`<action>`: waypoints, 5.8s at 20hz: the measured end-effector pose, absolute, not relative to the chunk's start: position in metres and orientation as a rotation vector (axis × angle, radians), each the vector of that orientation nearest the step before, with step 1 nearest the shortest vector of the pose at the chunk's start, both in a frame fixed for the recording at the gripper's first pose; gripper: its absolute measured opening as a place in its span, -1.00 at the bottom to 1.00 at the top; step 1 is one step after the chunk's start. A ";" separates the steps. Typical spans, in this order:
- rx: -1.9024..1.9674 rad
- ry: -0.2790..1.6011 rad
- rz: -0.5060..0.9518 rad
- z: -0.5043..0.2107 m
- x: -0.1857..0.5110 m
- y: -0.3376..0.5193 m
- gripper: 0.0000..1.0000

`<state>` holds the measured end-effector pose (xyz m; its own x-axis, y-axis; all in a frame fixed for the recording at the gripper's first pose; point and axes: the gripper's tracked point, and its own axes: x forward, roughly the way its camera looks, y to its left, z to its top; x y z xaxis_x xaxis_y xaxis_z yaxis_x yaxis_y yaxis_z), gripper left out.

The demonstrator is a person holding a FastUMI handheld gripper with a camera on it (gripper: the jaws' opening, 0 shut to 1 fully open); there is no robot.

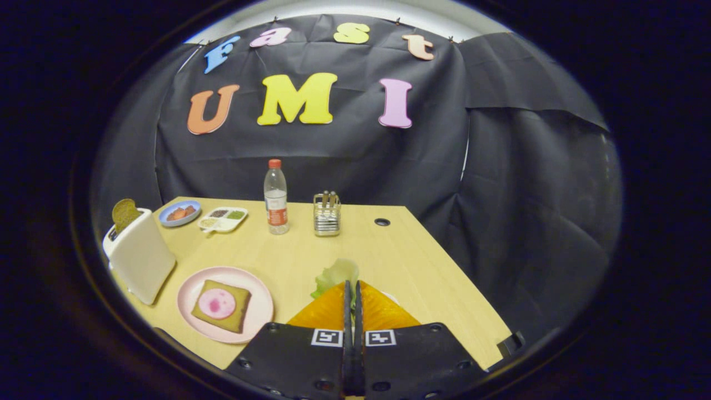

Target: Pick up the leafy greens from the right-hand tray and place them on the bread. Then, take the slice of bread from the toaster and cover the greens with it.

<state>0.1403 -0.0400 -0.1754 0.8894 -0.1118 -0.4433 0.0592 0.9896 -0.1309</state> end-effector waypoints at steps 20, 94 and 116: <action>-0.101 0.451 0.223 -0.197 0.113 0.198 -1.00; -0.078 0.457 0.154 -0.170 0.139 0.411 0.83; -0.165 0.503 0.135 -0.168 0.139 0.415 -0.99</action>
<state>0.1387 0.4152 -0.1685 0.8677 0.0884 -0.4891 -0.1692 0.9778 -0.1234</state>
